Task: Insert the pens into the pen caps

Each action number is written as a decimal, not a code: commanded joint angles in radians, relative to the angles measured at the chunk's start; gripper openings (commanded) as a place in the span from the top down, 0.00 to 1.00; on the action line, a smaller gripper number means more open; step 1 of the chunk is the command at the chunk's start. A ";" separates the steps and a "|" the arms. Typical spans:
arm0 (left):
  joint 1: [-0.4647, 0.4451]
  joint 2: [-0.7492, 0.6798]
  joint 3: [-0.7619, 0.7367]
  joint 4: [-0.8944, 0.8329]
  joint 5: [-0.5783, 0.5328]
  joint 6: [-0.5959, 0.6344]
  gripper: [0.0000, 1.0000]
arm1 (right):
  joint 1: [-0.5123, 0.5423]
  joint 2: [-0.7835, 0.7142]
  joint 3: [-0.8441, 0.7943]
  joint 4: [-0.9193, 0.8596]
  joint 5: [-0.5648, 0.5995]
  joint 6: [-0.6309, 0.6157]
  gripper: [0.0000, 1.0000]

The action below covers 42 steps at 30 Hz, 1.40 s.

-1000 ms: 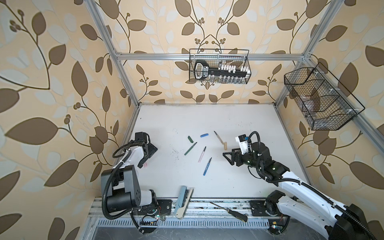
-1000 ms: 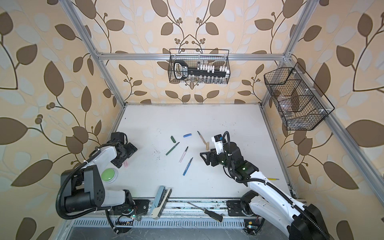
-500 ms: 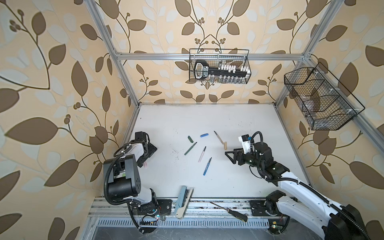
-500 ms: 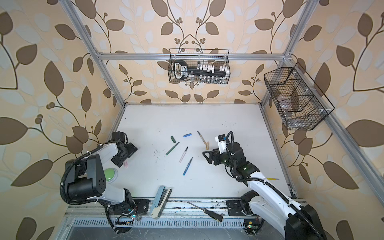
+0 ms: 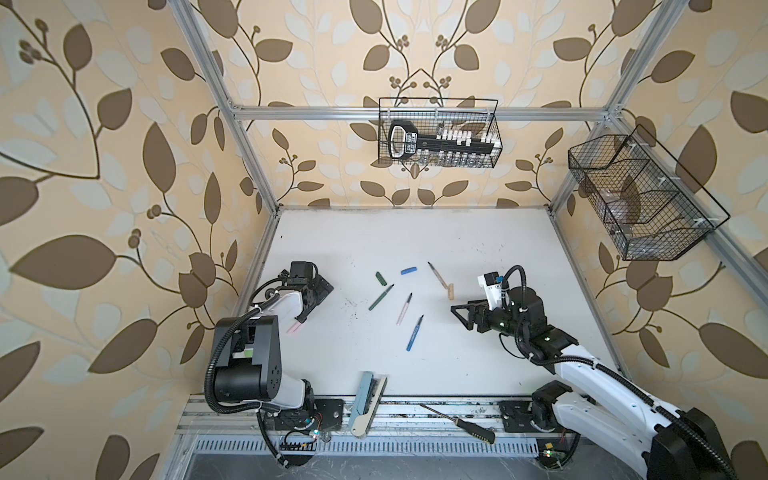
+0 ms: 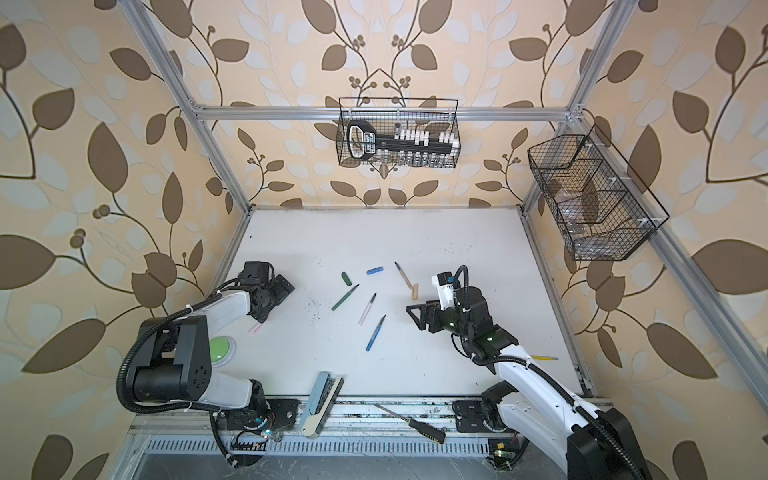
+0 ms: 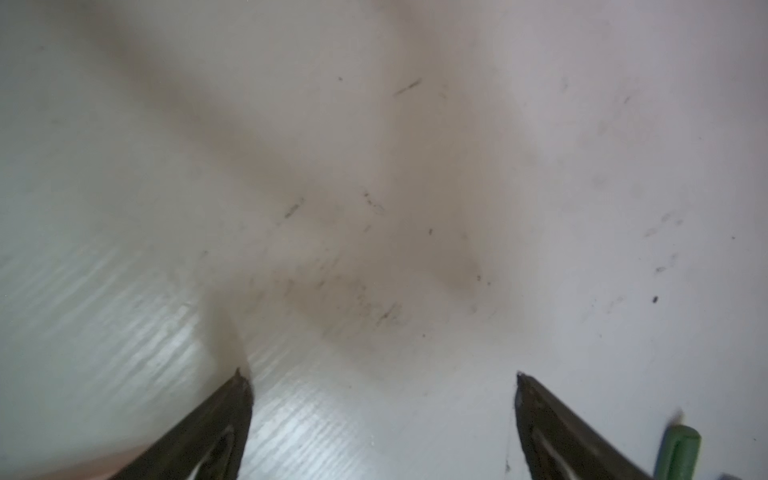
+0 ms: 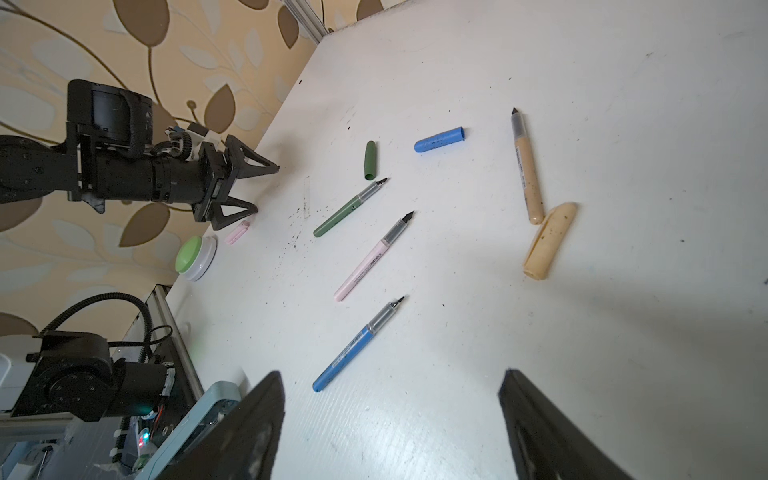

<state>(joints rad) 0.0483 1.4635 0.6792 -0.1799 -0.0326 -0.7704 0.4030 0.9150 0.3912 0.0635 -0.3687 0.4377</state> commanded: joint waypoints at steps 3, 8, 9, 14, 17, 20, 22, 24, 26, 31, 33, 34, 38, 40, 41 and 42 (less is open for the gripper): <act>-0.032 -0.059 -0.032 -0.271 -0.045 -0.043 0.01 | -0.004 -0.037 -0.009 -0.020 -0.038 0.007 0.18; 0.024 -0.144 0.040 -0.428 -0.182 0.056 0.01 | -0.004 -0.093 -0.015 -0.053 -0.028 0.011 0.18; 0.047 -0.154 0.051 -0.447 -0.197 0.073 0.01 | -0.004 -0.105 -0.019 -0.053 -0.028 0.015 0.17; 0.117 -0.206 0.035 -0.376 -0.148 0.147 0.01 | -0.004 -0.142 -0.031 -0.072 -0.026 0.021 0.18; 0.117 -0.210 0.059 -0.369 -0.094 0.183 0.01 | -0.003 -0.158 -0.037 -0.080 -0.018 0.022 0.17; 0.125 -0.193 0.078 -0.410 -0.157 0.193 0.01 | -0.004 -0.168 -0.046 -0.070 -0.018 0.033 0.18; 0.141 -0.175 0.069 -0.393 -0.140 0.201 0.01 | -0.004 -0.172 -0.051 -0.067 -0.019 0.036 0.18; 0.149 -0.157 0.051 -0.352 -0.112 0.205 0.01 | -0.004 -0.174 -0.052 -0.072 -0.021 0.035 0.18; 0.165 -0.128 0.042 -0.326 -0.094 0.210 0.01 | -0.004 -0.178 -0.054 -0.078 -0.024 0.032 0.18; 0.202 -0.039 0.035 -0.256 -0.008 0.227 0.01 | -0.004 -0.198 -0.055 -0.096 -0.018 0.032 0.17; 0.201 -0.009 0.040 -0.246 0.008 0.229 0.01 | -0.004 -0.205 -0.057 -0.104 -0.014 0.032 0.18; 0.201 0.006 0.040 -0.243 0.012 0.229 0.01 | -0.004 -0.207 -0.057 -0.105 -0.013 0.033 0.18; 0.201 0.015 0.018 -0.224 0.054 0.213 0.01 | -0.004 -0.203 -0.059 -0.104 -0.012 0.032 0.18; 0.200 0.012 0.001 -0.213 0.101 0.197 0.01 | -0.004 -0.198 -0.058 -0.098 -0.012 0.032 0.17; 0.200 0.011 -0.006 -0.216 0.119 0.189 0.01 | -0.004 -0.195 -0.058 -0.094 -0.012 0.033 0.17; 0.200 0.010 -0.016 -0.214 0.143 0.181 0.01 | -0.004 -0.193 -0.058 -0.089 -0.013 0.034 0.18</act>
<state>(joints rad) 0.2440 1.4590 0.7151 -0.3985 -0.0273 -0.5541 0.4026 0.7181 0.3531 -0.0212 -0.3820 0.4679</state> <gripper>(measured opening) 0.989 0.825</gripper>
